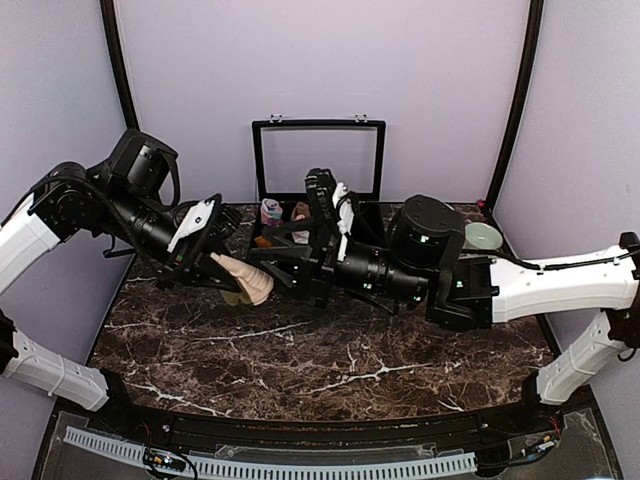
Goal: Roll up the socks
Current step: Roll the sock.
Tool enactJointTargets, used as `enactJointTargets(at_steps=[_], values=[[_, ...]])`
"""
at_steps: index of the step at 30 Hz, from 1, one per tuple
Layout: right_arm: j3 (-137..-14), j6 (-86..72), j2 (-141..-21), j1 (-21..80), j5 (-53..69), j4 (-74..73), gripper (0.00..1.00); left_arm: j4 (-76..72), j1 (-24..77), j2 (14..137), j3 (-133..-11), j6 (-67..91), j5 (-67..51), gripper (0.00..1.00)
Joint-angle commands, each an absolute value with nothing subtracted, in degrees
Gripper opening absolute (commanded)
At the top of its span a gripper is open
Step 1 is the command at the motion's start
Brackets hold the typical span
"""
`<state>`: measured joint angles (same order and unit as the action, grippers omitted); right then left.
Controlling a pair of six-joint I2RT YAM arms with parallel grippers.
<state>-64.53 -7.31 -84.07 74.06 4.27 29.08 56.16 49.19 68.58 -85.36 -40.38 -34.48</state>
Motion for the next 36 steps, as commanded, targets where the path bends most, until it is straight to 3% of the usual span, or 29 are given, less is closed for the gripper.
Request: enactJointTargets(at_steps=[1, 9, 24, 26, 29, 30, 33, 34, 36], values=[[-63.9, -5.2, -82.6, 74.9, 8.9, 33.3, 0.47, 58.7, 48.2, 67.4, -85.4, -36.9, -40.7, 0.0], [-63.3, -3.3, -82.7, 76.1, 6.5, 33.3, 0.51, 60.7, 43.7, 70.4, -89.1, -33.2, -50.7, 0.0], [-68.7, -12.0, -89.3, 74.7, 4.9, 25.8, 0.52, 58.3, 43.6, 69.1, -90.9, -34.2, -48.7, 0.0], [-68.9, -13.5, -89.5, 73.9, 5.8, 26.0, 0.42, 58.7, 43.6, 69.2, -91.3, -34.7, -49.2, 0.0], [-67.3, -15.5, -87.9, 72.4, 7.1, 28.3, 0.05, 59.7, 43.6, 69.2, -91.4, -35.6, -49.7, 0.0], [-66.6, -15.9, -87.1, 72.0, 7.0, 29.0, 0.0, 60.2, 43.6, 69.2, -91.6, -36.2, -49.8, 0.0], [-62.6, -17.7, -84.9, 70.8, 8.2, 31.1, 0.0, 62.1, 43.6, 69.4, -92.5, -39.1, -46.9, 0.0], [-62.3, -18.0, -84.6, 70.5, 8.6, 30.2, 0.0, 62.4, 43.6, 69.6, -92.7, -39.4, -45.1, 0.07], [-63.7, -17.7, -84.8, 69.9, 8.2, 25.9, 0.0, 62.9, 43.6, 70.3, -92.7, -39.8, -41.3, 0.51]])
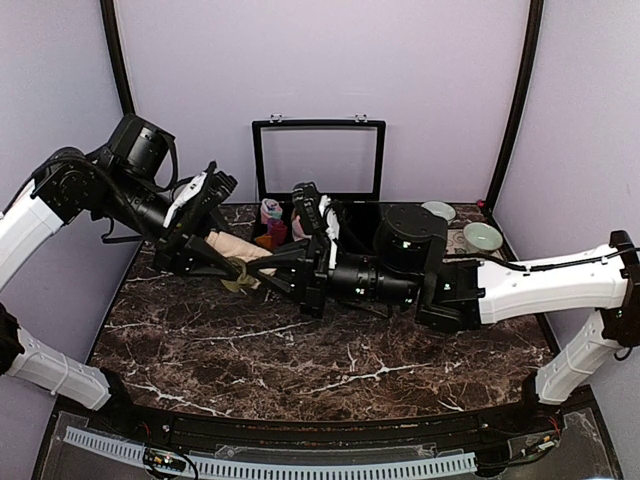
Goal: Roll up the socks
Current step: Roll the sock, then place the sock in the storage box.
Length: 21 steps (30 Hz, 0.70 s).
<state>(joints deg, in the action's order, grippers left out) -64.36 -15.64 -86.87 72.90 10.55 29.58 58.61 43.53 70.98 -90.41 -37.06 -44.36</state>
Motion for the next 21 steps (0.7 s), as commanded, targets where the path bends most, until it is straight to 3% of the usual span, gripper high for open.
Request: enactJointTargets(at_steps=[1, 2, 3, 6, 9, 16, 21], values=[[-65.1, -17.6, -85.2, 69.4, 7.7, 23.2, 0.0, 62.9, 43.6, 70.5, -92.3, -39.7, -39.5, 0.7], [-65.6, -17.5, -85.6, 68.8, 7.3, 20.6, 0.0, 62.4, 43.6, 70.5, -91.4, -39.5, -37.9, 0.92], [-67.3, -17.4, -85.9, 67.8, 6.6, 17.8, 0.0, 61.4, 43.5, 70.1, -89.4, -39.1, -36.2, 0.98], [-71.3, -16.3, -87.2, 62.8, 4.1, 8.2, 0.0, 56.5, 41.0, 67.9, -83.3, -39.1, -29.9, 0.99], [-79.9, -11.4, -91.6, 57.4, 0.8, -4.9, 0.0, 52.0, 30.3, 66.8, -77.5, -40.3, -29.9, 0.99], [-111.7, 0.7, -117.0, 49.6, -7.2, -37.2, 0.0, 46.8, 4.4, 74.5, -69.2, -42.3, -33.9, 0.99], [-132.3, 7.3, -133.0, 49.2, -10.5, -50.0, 0.0, 46.1, -0.2, 78.3, -67.8, -40.2, -38.2, 0.99]])
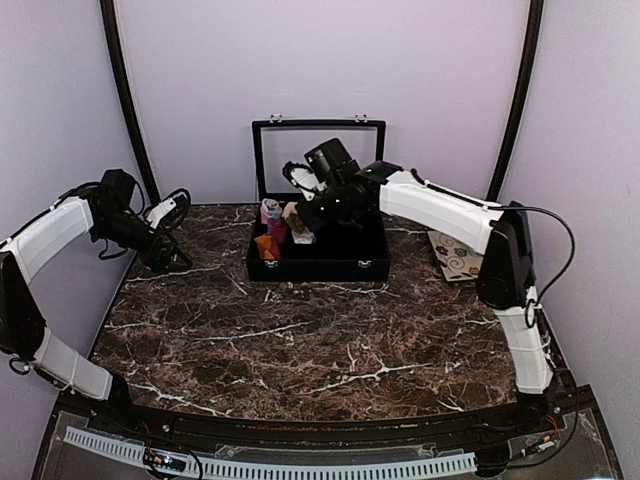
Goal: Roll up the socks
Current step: Place the sock in the storage box.
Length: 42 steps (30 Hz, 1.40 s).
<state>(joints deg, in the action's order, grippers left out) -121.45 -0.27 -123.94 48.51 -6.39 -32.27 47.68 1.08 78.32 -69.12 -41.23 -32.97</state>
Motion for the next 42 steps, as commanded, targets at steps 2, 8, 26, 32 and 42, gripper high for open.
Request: enactJointTargets(at_steps=[2, 8, 26, 32, 42], values=[[-137.1, 8.9, -136.4, 49.2, -10.8, -51.5, 0.0, 44.2, -0.6, 78.1, -66.1, -39.0, -39.0, 0.99], [-135.2, 11.3, -137.8, 49.2, -11.7, -49.1, 0.0, 40.8, -0.6, 77.8, -63.0, -37.9, -38.1, 0.99], [-138.9, 18.6, -147.2, 49.3, -13.6, -46.0, 0.0, 38.1, -0.6, 78.8, -59.2, -36.9, -38.6, 0.99], [-139.6, 22.1, -149.4, 49.3, -12.5, -44.6, 0.0, 37.4, -0.6, 79.7, -58.8, -36.6, -38.1, 0.99], [-134.3, 23.3, -149.8, 49.7, -14.4, -42.3, 0.22, 36.9, -0.6, 79.5, -59.7, -36.3, -36.7, 0.99]])
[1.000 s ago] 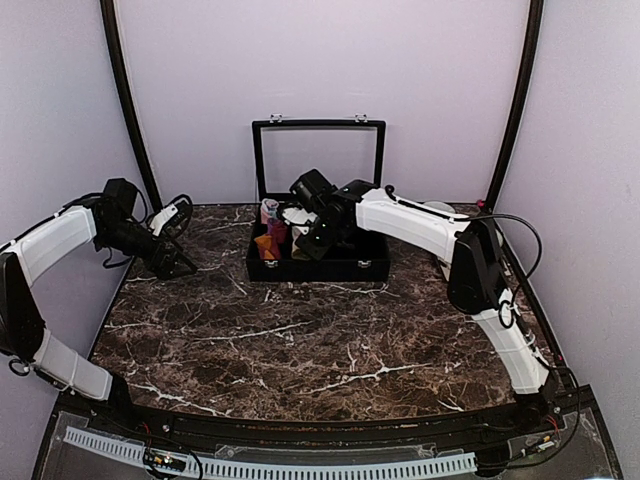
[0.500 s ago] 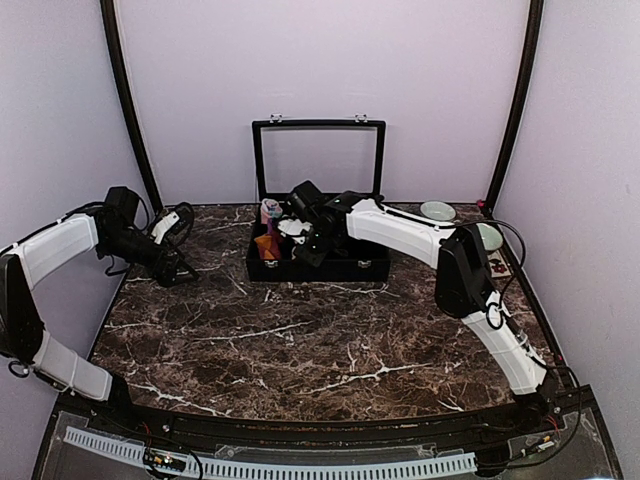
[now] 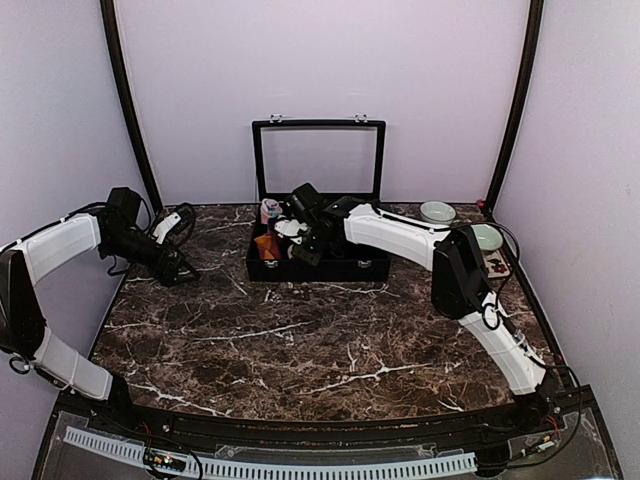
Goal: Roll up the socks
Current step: Place the sock in the storage box.
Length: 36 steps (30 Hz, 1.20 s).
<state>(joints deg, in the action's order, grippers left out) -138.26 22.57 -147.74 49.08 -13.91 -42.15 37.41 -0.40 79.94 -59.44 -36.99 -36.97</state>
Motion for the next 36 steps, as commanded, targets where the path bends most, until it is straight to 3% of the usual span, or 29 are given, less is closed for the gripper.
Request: enactJointTargets(at_steps=[1, 5, 11, 13, 17, 22, 32, 36], values=[[-133.7, 23.6, -149.8, 49.9, -14.8, -42.3, 0.26, 36.8, -0.6, 79.5, -59.8, -36.3, -36.7, 0.99], [-133.3, 23.5, -149.7, 50.0, -16.6, -42.2, 0.42, 37.2, -0.6, 79.1, -59.9, -36.5, -36.2, 0.99], [-132.3, 24.4, -146.4, 50.7, -17.5, -39.9, 0.45, 37.3, -0.6, 77.9, -60.3, -37.0, -34.8, 0.99], [-129.9, 27.1, -144.1, 51.3, -17.1, -38.7, 0.36, 37.3, -0.6, 77.6, -60.4, -37.0, -34.3, 0.99], [-118.7, 36.3, -138.2, 53.4, -24.9, -32.1, 0.0, 36.8, -0.6, 77.1, -59.9, -37.0, -34.1, 0.99], [-109.2, 45.6, -134.1, 55.6, -29.9, -24.2, 0.0, 36.8, -0.6, 76.7, -59.3, -37.2, -33.8, 0.99], [-121.5, 44.1, -140.4, 55.8, -27.2, -27.6, 0.33, 36.3, -0.6, 74.8, -57.8, -38.1, -32.2, 0.99], [-120.8, 43.3, -138.0, 55.8, -27.2, -26.9, 0.43, 36.0, -0.6, 74.5, -57.7, -38.4, -31.8, 0.99]])
